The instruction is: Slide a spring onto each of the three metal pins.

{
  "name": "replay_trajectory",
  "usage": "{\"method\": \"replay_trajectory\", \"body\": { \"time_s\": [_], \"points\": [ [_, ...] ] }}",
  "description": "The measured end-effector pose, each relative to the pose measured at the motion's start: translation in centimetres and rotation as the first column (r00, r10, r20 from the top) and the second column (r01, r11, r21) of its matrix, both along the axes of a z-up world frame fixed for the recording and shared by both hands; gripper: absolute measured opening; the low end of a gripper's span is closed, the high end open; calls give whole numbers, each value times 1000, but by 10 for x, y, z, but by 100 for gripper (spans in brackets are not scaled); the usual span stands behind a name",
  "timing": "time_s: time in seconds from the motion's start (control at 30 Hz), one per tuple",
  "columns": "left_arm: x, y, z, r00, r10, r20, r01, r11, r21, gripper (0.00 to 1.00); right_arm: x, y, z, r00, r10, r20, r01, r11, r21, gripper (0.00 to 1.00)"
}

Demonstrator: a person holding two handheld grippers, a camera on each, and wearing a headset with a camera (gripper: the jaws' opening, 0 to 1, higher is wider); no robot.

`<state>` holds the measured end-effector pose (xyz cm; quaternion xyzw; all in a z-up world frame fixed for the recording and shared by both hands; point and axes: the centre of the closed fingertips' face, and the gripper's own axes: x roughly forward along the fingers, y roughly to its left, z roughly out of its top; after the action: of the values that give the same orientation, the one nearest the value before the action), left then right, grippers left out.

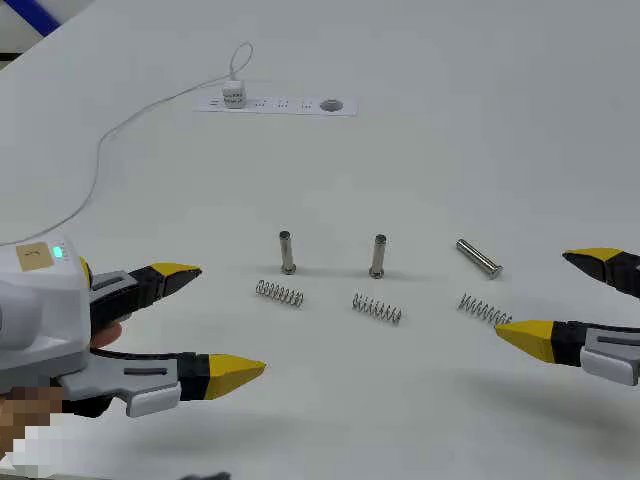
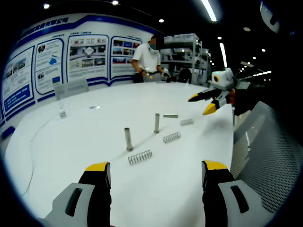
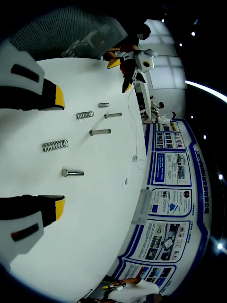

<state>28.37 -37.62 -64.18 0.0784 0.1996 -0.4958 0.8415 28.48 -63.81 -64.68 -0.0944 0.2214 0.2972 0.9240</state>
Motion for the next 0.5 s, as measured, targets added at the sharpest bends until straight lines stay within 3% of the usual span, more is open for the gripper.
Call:
{"method": "replay_trajectory", "body": {
  "time_s": [0.5],
  "points": [
    [1,1,0,1000,6,0,-6,1000,1,80,1,-3,0,1000,-7,-3,7,1000,-7,73]
  ]
}}
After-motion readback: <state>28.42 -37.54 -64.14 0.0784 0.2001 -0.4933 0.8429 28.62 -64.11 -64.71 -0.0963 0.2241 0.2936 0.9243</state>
